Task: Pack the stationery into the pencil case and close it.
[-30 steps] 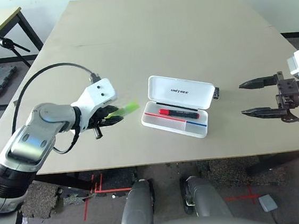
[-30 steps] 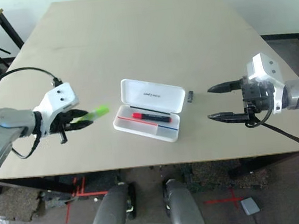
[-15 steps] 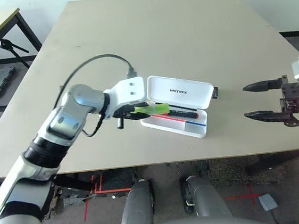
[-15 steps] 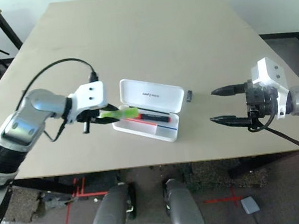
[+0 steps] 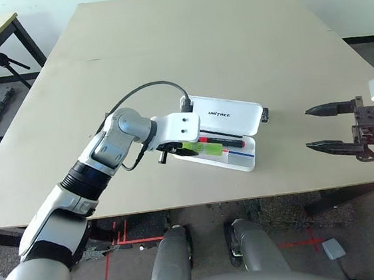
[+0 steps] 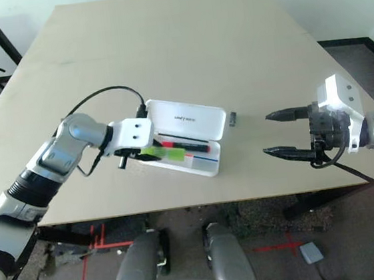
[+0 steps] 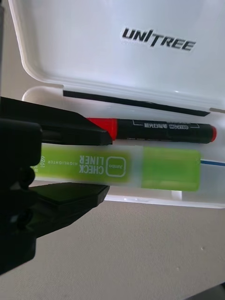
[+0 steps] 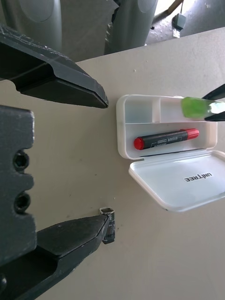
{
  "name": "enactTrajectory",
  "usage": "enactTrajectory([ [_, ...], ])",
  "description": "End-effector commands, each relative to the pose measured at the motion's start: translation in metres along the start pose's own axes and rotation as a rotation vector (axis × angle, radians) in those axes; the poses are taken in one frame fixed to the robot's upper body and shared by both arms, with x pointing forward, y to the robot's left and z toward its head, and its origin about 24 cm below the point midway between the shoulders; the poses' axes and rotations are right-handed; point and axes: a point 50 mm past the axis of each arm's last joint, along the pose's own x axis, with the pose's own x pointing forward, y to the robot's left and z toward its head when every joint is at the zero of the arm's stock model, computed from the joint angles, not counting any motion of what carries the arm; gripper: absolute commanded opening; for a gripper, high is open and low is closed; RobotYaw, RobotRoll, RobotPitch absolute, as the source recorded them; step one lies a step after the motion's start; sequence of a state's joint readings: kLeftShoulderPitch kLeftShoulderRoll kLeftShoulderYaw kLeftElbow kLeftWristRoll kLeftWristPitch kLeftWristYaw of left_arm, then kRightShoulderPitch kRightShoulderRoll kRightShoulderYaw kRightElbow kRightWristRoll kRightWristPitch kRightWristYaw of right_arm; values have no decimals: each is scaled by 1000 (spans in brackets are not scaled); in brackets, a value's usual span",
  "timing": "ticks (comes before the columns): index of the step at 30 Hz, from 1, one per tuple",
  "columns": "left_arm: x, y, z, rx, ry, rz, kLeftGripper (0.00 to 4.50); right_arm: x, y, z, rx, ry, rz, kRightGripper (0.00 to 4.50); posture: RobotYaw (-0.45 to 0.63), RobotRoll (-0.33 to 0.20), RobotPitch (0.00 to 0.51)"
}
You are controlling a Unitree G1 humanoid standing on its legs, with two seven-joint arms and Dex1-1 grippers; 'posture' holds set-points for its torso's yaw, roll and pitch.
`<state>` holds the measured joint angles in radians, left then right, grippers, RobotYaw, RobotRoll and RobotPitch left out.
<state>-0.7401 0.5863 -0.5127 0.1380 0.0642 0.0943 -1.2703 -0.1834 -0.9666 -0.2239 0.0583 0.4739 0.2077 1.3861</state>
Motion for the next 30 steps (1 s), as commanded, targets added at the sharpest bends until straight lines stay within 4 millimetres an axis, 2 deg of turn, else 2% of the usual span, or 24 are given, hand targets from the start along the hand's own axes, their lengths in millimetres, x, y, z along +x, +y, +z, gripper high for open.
enactTrajectory([
  [1, 2, 0, -1, 7, 11, -11, 1069, -1, 0, 5, -15, -20, -6, 4500, 162, 0, 113],
  [11, 3, -1, -3, 2, 4, -8, 1069, 1, -1, 6, -24, -31, -27, 4500, 163, 0, 111],
  [12, 3, 0, -3, -2, 3, 2, 1811, 1, -2, 6, -24, -31, -30, 4500, 163, 0, 111],
  [19, 2, -1, -8, -17, 13, 10, 4365, -3, -5, 7, -11, -35, -74, 4500, 162, 0, 113],
  [24, -9, -3, -13, -38, 23, 9, 4468, -11, -12, 8, 83, -45, -161, 4500, 167, 0, 112],
  [26, -13, -2, -15, -46, 28, 31, 4468, -14, -20, 3, 180, 0, -263, 4500, 167, 0, 112],
  [28, -22, 0, -16, -62, 25, 55, 4468, -20, -34, -6, 296, 55, -442, 4500, 167, 0, 112],
  [30, -30, 1, -15, -80, 14, 72, 4468, -19, -40, -10, 356, 72, -529, 4500, 167, 0, 112],
])
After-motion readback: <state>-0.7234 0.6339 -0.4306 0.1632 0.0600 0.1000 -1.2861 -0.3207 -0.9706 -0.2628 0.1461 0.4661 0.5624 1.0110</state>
